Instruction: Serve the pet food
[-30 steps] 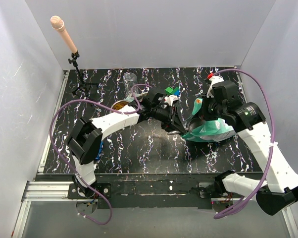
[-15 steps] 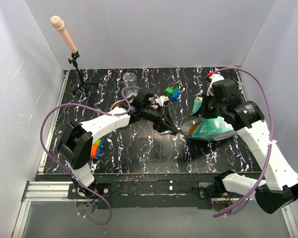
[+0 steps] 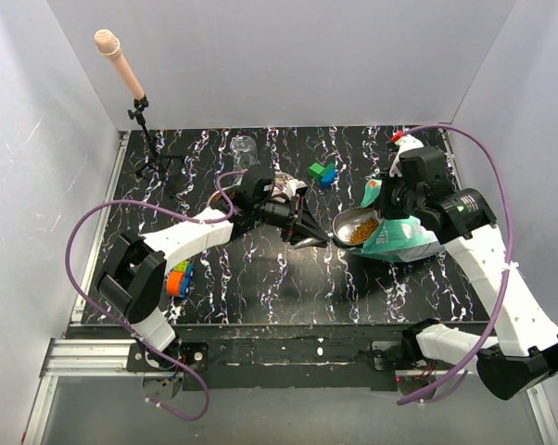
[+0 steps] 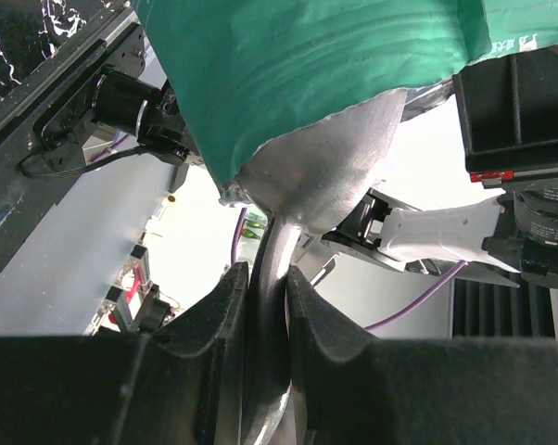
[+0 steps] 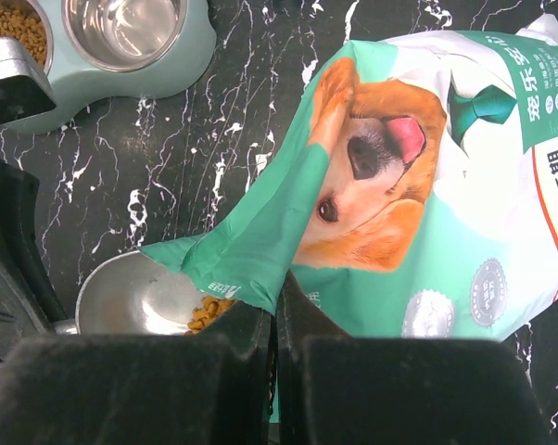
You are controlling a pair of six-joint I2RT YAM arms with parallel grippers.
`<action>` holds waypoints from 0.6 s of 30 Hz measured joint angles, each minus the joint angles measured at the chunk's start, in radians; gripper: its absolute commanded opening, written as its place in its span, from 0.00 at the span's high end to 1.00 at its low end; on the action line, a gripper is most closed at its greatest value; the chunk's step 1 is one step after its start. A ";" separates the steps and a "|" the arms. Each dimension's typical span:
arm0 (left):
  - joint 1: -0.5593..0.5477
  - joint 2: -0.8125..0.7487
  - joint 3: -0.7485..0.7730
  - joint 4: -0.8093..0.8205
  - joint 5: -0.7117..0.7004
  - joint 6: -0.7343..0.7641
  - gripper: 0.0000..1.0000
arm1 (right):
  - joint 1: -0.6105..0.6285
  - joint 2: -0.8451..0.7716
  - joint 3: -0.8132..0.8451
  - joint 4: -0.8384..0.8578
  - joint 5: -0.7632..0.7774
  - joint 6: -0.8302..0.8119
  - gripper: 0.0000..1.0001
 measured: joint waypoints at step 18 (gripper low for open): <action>0.027 -0.034 0.137 -0.423 -0.029 0.132 1.00 | 0.007 0.012 0.028 -0.035 -0.006 -0.027 0.99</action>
